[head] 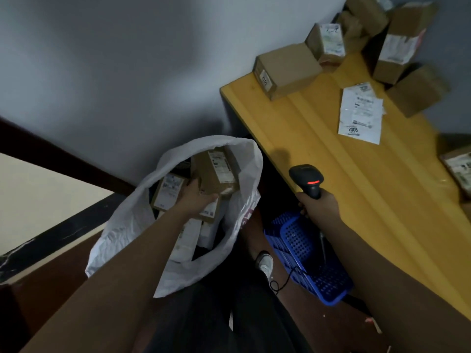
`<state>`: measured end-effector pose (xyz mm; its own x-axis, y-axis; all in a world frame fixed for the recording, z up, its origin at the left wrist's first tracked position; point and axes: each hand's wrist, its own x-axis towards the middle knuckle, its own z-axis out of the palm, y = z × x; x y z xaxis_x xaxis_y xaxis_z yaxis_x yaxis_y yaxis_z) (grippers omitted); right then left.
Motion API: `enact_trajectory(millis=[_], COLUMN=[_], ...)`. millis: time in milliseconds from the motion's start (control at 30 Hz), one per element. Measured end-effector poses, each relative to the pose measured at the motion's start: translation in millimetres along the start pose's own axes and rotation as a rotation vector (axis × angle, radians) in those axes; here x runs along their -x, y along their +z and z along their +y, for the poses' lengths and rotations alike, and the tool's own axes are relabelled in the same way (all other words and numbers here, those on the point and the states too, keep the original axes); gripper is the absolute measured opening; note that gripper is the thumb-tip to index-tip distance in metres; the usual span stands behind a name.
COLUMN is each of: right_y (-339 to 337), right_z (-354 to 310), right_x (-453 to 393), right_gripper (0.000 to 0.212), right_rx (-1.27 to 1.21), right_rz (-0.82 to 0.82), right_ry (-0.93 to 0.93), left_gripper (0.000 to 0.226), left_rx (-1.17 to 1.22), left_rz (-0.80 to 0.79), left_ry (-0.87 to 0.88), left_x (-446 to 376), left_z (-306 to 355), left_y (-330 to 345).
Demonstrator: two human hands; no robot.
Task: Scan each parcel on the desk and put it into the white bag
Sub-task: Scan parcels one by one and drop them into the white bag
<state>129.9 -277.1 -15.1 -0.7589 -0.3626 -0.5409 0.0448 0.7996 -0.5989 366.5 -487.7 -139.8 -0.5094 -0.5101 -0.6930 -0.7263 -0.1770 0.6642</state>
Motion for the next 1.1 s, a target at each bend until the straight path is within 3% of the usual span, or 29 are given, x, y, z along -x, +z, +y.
enact_trajectory(millis=[100, 167, 333, 533, 833, 1100], right_y=[-2.5, -6.3, -28.4, -97.8, -221.6, -251.3], right_z=[-7.9, -11.5, -12.6, -0.4, 44.6, 105.3], right_x=[-1.7, -2.4, -6.1, -21.7, -81.0, -128.4], right_gripper=[0.015, 0.014, 0.011, 0.011, 0.009, 0.010], right_rx=[-0.036, -0.054, -0.125, -0.188, -0.267, -0.331], right_rz=[0.007, 0.016, 0.045, 0.139, 0.286, 0.241], right_ry=[-0.001, -0.004, -0.011, 0.005, 0.082, 0.155], left_gripper=[0.036, 0.022, 0.028, 0.029, 0.029, 0.064], left_rx=[-0.133, -0.192, -0.289, -0.401, -0.475, -0.988], left_rz=[0.031, 0.148, 0.289, 0.175, 0.073, -0.033], left_ry=[0.051, 0.154, 0.373, 0.560, 0.576, 0.555], left_x=[22.4, 33.8, 49.6, 38.4, -46.9, -154.2], left_z=[37.0, 59.8, 131.6, 235.6, 336.8, 355.0], left_y=[-0.6, -2.6, 4.7, 65.5, 230.3, 318.8])
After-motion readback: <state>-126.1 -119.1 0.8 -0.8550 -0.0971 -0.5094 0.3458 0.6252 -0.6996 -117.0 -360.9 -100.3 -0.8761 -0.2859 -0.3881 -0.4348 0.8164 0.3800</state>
